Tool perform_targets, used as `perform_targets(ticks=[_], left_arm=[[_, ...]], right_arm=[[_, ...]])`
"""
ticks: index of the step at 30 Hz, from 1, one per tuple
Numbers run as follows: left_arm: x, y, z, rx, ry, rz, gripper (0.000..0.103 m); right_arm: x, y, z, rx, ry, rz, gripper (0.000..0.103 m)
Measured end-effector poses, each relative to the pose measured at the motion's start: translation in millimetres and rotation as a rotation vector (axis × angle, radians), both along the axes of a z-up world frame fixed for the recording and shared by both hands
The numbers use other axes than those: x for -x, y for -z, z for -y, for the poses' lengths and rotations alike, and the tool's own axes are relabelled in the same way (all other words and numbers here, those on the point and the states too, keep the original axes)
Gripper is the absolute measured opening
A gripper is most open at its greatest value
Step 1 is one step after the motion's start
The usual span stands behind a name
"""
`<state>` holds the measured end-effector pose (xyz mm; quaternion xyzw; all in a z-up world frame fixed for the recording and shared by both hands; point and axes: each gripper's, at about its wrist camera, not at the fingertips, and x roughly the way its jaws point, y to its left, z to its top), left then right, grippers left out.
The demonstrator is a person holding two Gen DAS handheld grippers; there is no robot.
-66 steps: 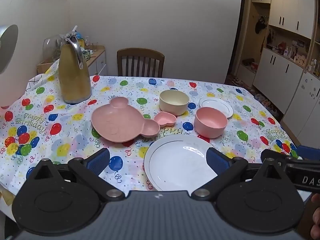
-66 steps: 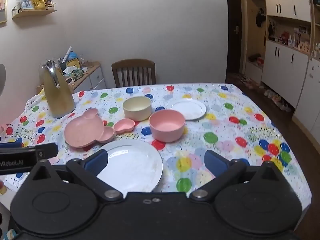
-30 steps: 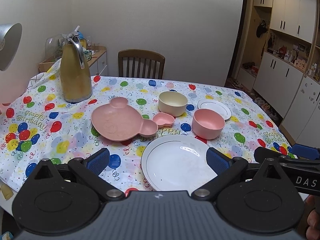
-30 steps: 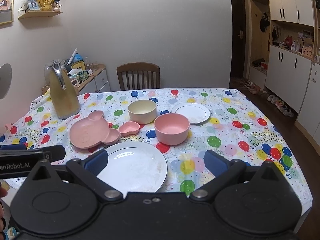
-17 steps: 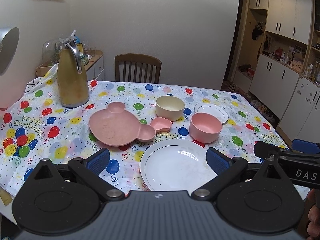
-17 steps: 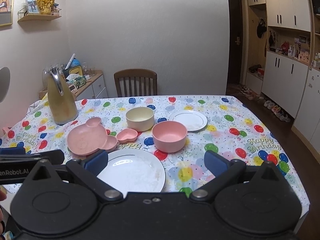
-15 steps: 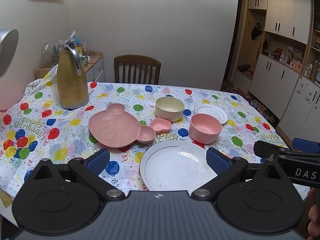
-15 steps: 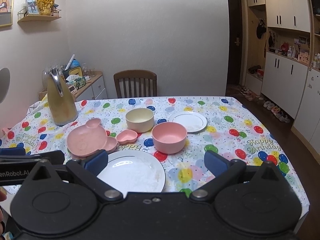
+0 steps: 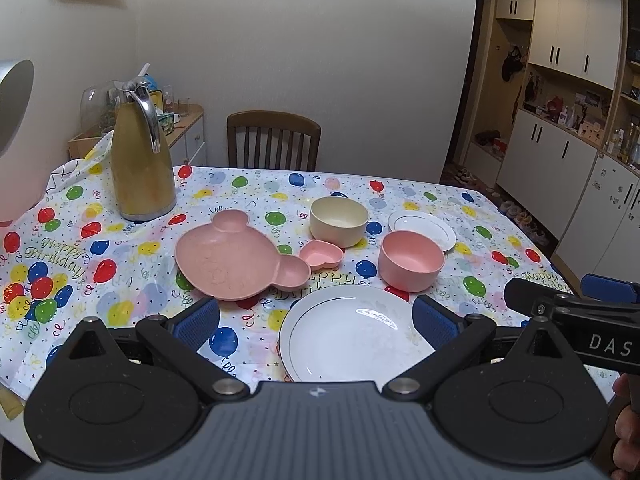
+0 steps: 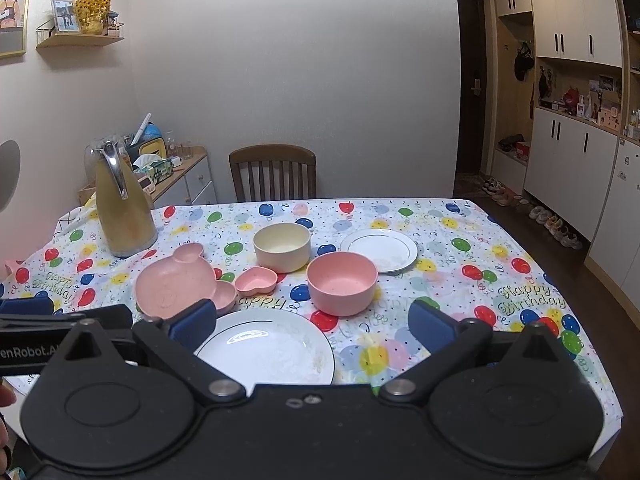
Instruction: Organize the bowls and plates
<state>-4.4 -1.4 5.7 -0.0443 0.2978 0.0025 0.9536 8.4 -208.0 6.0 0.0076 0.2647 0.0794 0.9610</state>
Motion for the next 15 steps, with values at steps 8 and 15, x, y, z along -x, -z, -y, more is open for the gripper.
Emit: perform_targets(ticks=[8, 15], left_arm=[[-3, 1, 0, -0.001, -0.001, -0.003, 0.103], [-10, 6, 0, 0.004, -0.005, -0.021, 0.103]], right_arm=[[-4, 1, 0, 0.002, -0.001, -0.004, 0.102], [-12, 7, 2, 0.008, -0.004, -0.022, 0.102]])
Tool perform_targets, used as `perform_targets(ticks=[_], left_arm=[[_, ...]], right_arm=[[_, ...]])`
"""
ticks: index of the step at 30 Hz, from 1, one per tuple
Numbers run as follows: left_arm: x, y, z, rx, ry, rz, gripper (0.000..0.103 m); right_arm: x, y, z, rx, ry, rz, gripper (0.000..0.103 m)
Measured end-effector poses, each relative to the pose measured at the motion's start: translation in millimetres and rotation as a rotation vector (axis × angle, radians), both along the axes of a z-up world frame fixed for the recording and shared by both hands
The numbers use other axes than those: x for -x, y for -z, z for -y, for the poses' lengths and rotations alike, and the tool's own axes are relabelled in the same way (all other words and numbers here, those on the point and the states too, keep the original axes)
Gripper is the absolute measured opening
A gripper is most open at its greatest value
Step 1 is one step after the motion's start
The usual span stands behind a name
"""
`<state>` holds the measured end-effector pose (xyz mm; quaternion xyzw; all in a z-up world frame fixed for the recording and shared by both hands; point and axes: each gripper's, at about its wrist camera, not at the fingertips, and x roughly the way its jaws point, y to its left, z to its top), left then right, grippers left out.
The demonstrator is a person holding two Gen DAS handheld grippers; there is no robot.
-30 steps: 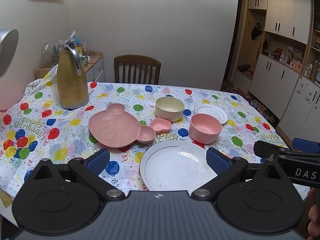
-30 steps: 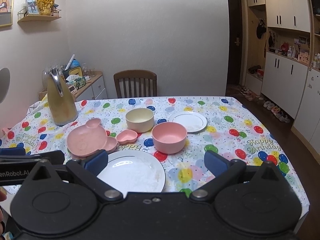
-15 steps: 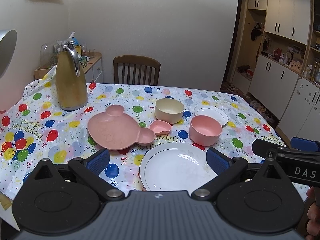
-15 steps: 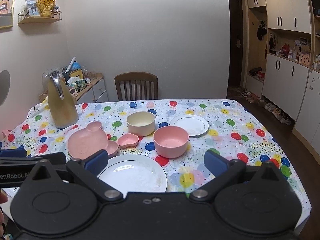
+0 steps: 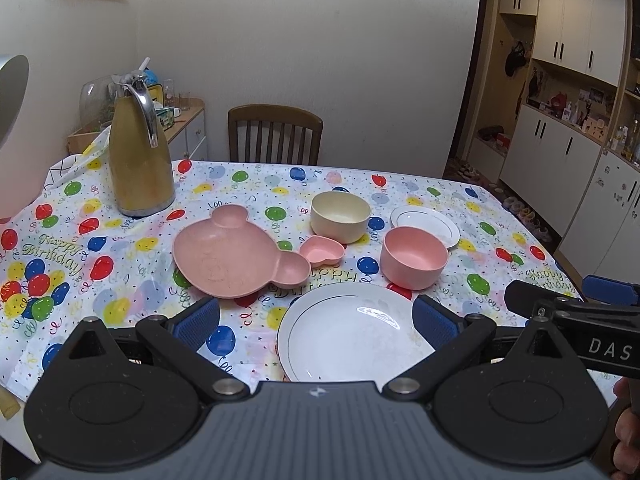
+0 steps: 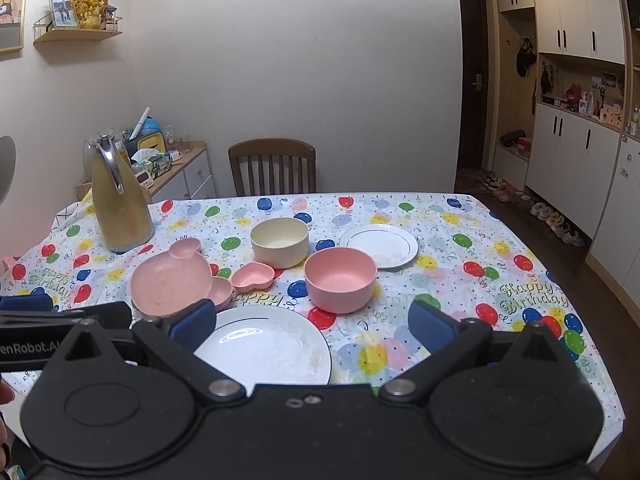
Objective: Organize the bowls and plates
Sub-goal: 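Lower both grippers onto the large white plate rim and close them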
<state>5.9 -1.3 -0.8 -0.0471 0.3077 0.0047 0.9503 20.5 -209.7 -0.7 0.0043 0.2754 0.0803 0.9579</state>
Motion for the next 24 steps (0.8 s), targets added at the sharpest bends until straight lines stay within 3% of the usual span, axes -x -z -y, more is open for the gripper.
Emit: perform_targets(ticks=[12, 17, 24], left_arm=[[-36, 30, -11, -0.003, -0.023, -0.077, 0.103], [-57, 62, -23, -0.005, -0.039, -0.143, 0.103], [-84, 104, -34, 0.033, -0.047, -0.239, 0.099]], right_arm=[[-37, 21, 3, 0.056, -0.054, -0.048, 0.103], [-71, 58, 10, 0.091, -0.087, -0.168, 0.102], [-110, 105, 15, 0.087, -0.142, -0.326, 0.086]])
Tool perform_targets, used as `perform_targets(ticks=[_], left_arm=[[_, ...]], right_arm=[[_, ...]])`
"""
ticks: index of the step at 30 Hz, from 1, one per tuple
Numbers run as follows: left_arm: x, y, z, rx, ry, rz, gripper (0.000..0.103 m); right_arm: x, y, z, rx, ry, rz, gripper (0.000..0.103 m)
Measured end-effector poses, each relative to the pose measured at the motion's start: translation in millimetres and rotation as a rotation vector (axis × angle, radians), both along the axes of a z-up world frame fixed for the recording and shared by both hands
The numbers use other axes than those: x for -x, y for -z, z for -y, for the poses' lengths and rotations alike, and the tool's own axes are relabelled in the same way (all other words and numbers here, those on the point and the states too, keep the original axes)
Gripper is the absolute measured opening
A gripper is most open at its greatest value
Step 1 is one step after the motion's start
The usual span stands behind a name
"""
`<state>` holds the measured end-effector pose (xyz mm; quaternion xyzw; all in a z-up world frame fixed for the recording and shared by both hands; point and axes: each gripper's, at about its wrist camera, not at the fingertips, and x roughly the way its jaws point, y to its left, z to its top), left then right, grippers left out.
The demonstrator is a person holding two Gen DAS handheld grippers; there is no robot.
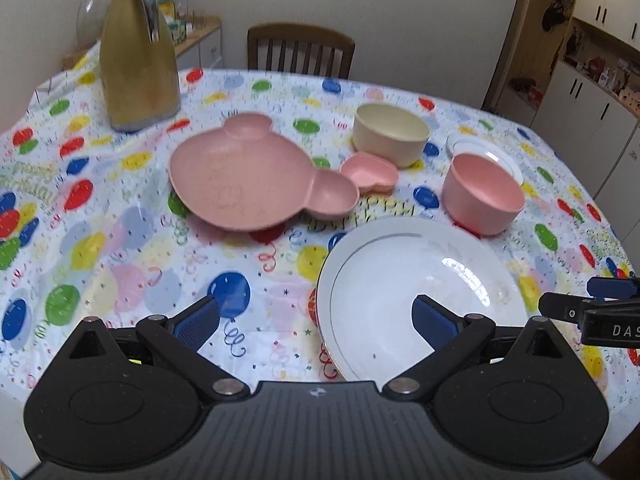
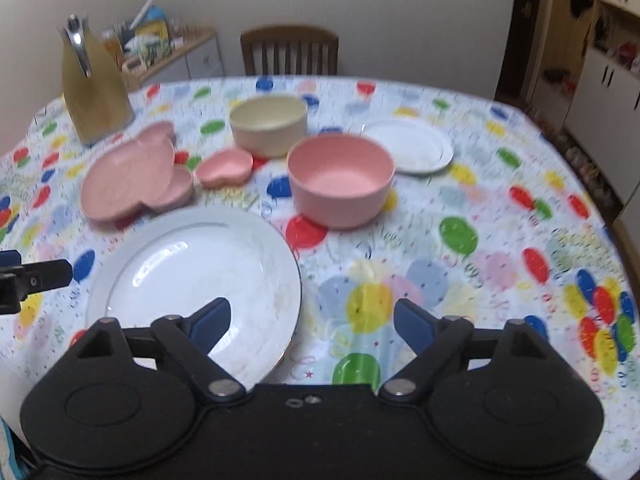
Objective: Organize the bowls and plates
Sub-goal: 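Lower both grippers onto the large white plate rim and close them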
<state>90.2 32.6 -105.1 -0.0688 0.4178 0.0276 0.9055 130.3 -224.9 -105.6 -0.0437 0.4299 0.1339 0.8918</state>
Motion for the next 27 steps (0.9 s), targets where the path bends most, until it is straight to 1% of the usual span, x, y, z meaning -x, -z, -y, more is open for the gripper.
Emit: perform_targets(ticks=[1, 6, 8, 9, 10, 11, 13, 14, 16, 17, 19, 20, 22, 24, 26, 27], left_arm=[[-5, 6, -1, 0.011, 0.005, -0.02, 0.097], [-21, 27, -8, 0.021, 0.0, -0.063, 0.097], [-27, 33, -10, 0.04, 0.009, -0.082, 0.086], [-29, 36, -10, 0.057, 0.015, -0.097, 0.079], [-30, 38, -10, 0.069, 0.018, -0.108, 0.075], [-31, 39, -10, 0.074, 0.021, -0.115, 0.074], [-31, 41, -7, 0.081, 0.033, -0.12, 0.064], [-31, 42, -6, 0.088, 0.036, -0.122, 0.063], [-32, 42, -5, 0.097, 0.038, -0.126, 0.059], [-32, 42, -5, 0.1, 0.036, -0.13, 0.057], [-34, 44, -5, 0.11, 0.036, -0.145, 0.042], [-36, 44, -5, 0.118, 0.038, -0.152, 0.041], [-37, 45, -5, 0.121, 0.04, -0.16, 0.034], [-38, 45, -5, 0.132, 0.046, -0.161, 0.032], [-39, 44, -5, 0.146, 0.06, -0.161, 0.026], [-39, 44, -4, 0.137, 0.061, -0.163, 0.025]], right_arm=[[-4, 4, -1, 0.005, -0.009, -0.012, 0.084], [-17, 19, -1, -0.002, -0.061, -0.064, 0.075], [-22, 25, -1, 0.003, -0.074, -0.086, 0.07], [-23, 29, -1, -0.005, -0.077, -0.099, 0.064], [-27, 32, 0, -0.016, -0.073, -0.114, 0.056], [-28, 35, 1, -0.029, -0.067, -0.129, 0.052], [-31, 40, 2, -0.055, -0.055, -0.157, 0.044], [-32, 42, 2, -0.066, -0.051, -0.166, 0.042], [-34, 44, 1, -0.078, -0.047, -0.182, 0.034], [-35, 45, 2, -0.085, -0.041, -0.188, 0.032], [-37, 45, 3, -0.106, -0.032, -0.201, 0.025], [-39, 45, 4, -0.114, -0.028, -0.206, 0.024], [-41, 45, 4, -0.127, -0.021, -0.215, 0.018], [-42, 44, 4, -0.138, -0.014, -0.219, 0.014], [-43, 44, 4, -0.142, -0.005, -0.224, 0.012], [-43, 44, 4, -0.144, -0.002, -0.225, 0.012]])
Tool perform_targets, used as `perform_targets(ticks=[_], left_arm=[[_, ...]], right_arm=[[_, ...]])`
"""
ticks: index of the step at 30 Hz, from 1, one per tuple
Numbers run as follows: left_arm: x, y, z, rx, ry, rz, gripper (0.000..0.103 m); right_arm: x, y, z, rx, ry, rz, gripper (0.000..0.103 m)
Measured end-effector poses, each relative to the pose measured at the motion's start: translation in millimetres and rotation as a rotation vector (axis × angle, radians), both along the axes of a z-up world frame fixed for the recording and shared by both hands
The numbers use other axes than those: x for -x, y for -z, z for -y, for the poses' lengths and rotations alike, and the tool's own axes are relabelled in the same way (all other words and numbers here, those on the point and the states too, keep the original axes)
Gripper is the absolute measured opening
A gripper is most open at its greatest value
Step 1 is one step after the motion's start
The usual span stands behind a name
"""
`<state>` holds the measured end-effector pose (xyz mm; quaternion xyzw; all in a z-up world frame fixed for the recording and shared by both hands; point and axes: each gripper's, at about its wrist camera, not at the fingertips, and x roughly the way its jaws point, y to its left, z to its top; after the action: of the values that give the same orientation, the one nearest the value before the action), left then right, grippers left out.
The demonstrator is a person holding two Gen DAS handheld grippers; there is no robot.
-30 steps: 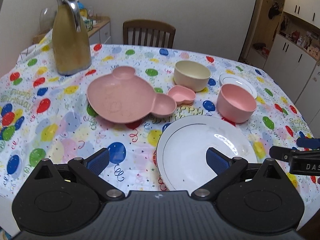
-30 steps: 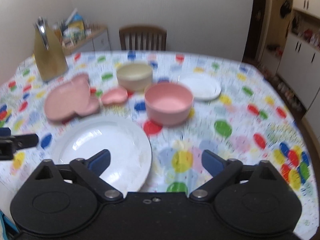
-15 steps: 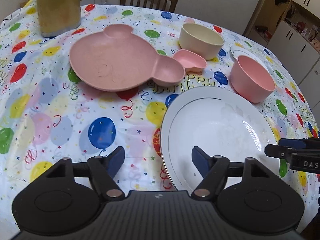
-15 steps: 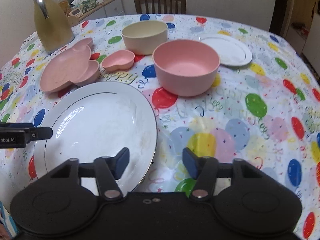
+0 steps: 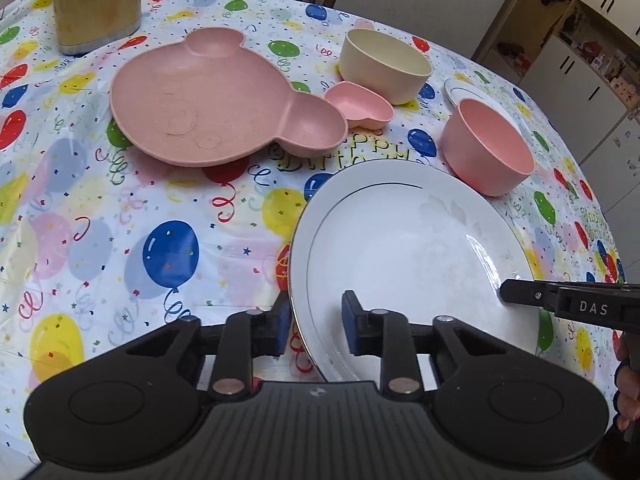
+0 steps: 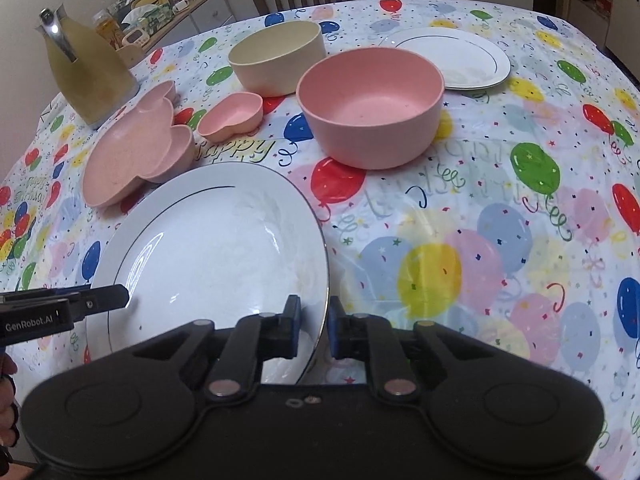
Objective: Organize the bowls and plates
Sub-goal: 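Lower both grippers onto the large white plate rim and close them, then lift the large white plate with both grippers toward the small white plate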
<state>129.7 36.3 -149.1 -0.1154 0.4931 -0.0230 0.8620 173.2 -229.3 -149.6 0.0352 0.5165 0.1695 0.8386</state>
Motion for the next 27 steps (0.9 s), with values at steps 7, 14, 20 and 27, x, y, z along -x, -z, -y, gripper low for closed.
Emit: perform_targets(ticks=[7, 14, 20, 27], left_arm=[[3, -2, 3, -0.003, 0.041, -0.004, 0.025], [13, -10, 18, 0.02, 0.089, 0.006, 0.025], [16, -21, 50, 0.03, 0.173, 0.02, 0.025], [16, -23, 104, 0.037, 0.277, 0.021, 0.025]], right_arm=[[3, -3, 1, 0.022, -0.001, 0.003, 0.012], [22, -14, 23, 0.02, 0.019, 0.017, 0.012], [39, -30, 57, 0.031, 0.067, 0.044, 0.011], [54, -41, 112, 0.053, 0.112, 0.063, 0.011]])
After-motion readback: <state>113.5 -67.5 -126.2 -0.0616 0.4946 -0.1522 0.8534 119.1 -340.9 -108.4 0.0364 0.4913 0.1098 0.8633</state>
